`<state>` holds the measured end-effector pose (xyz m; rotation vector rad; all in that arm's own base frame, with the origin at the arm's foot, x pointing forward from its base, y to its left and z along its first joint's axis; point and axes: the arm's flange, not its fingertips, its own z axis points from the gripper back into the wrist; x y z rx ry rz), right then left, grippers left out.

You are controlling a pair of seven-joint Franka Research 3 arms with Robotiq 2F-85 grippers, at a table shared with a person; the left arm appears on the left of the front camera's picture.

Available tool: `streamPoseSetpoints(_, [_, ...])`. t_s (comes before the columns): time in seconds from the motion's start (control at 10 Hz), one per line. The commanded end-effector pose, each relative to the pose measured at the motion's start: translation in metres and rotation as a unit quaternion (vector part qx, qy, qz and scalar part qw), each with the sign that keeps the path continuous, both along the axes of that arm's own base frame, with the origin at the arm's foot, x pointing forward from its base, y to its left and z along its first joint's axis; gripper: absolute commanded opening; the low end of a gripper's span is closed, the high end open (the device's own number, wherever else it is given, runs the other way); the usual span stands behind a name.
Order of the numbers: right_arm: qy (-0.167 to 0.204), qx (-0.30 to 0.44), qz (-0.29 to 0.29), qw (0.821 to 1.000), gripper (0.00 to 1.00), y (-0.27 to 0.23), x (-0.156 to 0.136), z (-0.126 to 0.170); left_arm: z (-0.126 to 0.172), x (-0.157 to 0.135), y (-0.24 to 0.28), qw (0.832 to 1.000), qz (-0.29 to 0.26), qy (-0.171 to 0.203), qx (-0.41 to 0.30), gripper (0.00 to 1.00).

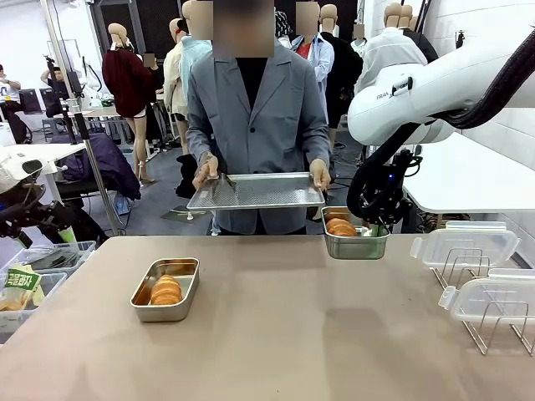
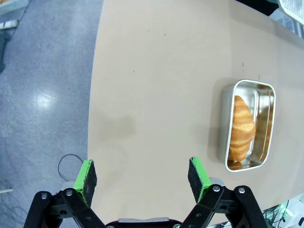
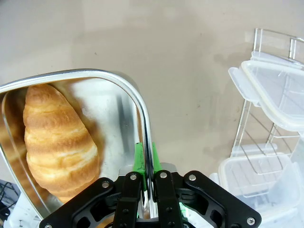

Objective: Place the bread in airtight containers.
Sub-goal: Once an object is inside an Airtight Container , place the container in the center of the table.

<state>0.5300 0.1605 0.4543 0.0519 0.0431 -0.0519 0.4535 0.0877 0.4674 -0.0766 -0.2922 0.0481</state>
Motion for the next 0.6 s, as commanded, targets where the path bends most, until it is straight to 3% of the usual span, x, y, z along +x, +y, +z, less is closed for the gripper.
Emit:
streamPoseSetpoints(0.0, [-0.004,0.000,0.001,1.000,0.00,-0.0017,-0.0043,0.0020,0.0023,-0.0006,0.0002,1.000,0.010,-0.002,-0.002,1.00])
streamPoseSetpoints(0.5, [-0.004,0.000,0.001,1.000,0.00,-0.0017,-0.0043,0.0020,0.0023,-0.0006,0.0002,1.000,0.010,-0.002,-0.002,1.00])
